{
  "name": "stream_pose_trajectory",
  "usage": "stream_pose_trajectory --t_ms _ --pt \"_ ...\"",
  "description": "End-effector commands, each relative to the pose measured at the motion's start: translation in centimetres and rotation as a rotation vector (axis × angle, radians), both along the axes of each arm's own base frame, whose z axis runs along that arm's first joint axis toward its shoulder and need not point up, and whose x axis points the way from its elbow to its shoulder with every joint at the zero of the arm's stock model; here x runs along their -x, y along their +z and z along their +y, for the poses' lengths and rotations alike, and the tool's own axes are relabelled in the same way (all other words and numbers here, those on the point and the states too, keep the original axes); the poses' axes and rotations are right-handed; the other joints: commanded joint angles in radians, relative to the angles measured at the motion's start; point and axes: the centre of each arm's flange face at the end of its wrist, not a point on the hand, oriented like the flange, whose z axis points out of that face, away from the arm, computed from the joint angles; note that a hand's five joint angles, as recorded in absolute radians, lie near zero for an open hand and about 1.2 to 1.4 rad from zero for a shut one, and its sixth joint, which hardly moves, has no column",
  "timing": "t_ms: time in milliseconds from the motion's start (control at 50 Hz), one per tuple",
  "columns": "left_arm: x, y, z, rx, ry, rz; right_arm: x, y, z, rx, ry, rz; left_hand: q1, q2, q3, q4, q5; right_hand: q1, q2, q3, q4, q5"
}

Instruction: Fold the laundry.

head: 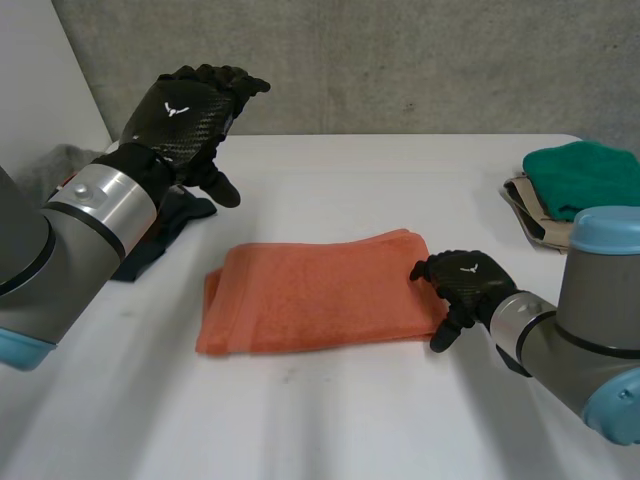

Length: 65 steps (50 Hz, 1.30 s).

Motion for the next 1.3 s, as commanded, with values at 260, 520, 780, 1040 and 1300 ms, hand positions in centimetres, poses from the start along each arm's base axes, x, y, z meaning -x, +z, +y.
stream_pose_trajectory --t_ms 260,520,780,1040,1300 --pt "0.1 -0.4 0.0 -0.015 -0.005 0.006 0.4 -2.6 -1.5 0.097 -0.028 0.074 -0.012 -0.025 -0.031 -0.022 -0.050 0.983 0.998 0.983 0.989 0.978" --pt "0.2 -0.1 0.1 -0.006 -0.008 0.009 10.0 0.7 -4.4 0.117 -0.289 0.034 -0.012 -0.025 -0.031 -0.022 -0.050 0.983 0.998 0.983 0.989 0.978" --pt "0.2 0.2 0.1 0.000 -0.005 0.011 3.5 3.6 -2.9 0.314 0.052 0.120 -0.012 -0.025 -0.031 -0.022 -0.050 0.983 0.998 0.983 0.989 0.978" --pt "-0.2 0.3 0.1 -0.021 0.052 0.018 -6.4 0.7 7.2 0.335 0.560 -0.012 -0.012 -0.025 -0.031 -0.022 -0.050 0.983 0.998 0.983 0.989 0.978" --pt "3.7 0.3 -0.3 -0.058 0.050 0.002 -1.0 5.8 0.9 0.219 -0.001 -0.240 -0.012 -0.025 -0.031 -0.022 -0.050 -0.238 -0.224 -0.239 -0.233 -0.243"
